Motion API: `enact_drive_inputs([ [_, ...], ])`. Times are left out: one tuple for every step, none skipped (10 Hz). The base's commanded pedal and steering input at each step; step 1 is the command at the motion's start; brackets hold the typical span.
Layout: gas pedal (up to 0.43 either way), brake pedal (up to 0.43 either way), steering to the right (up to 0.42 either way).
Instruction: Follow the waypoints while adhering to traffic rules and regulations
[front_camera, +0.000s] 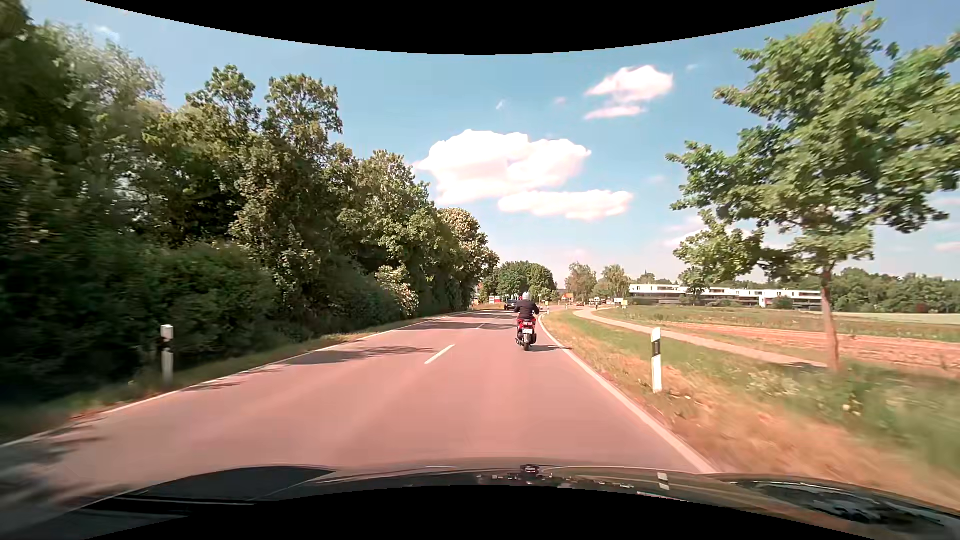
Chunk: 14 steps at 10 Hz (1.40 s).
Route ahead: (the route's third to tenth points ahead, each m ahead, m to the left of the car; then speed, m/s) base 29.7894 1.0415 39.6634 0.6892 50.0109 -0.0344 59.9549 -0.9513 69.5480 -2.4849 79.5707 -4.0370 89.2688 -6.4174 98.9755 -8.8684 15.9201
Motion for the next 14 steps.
enact_drive_inputs([
  [0.169, 0.012, 0.009],
  [0.177, 0.012, 0.010],
  [0.189, 0.012, 0.010],
  [0.189, 0.012, 0.012],
  [0.189, 0.012, 0.013],
  [0.189, 0.012, 0.013],
  [0.189, 0.012, 0.013],
  [0.189, 0.012, 0.014],
  [0.189, 0.012, 0.013],
  [0.177, 0.012, 0.013],
  [0.169, 0.012, 0.013],
  [0.157, 0.012, 0.013],
  [0.157, 0.012, 0.013],
  [0.130, 0.012, 0.013],
])
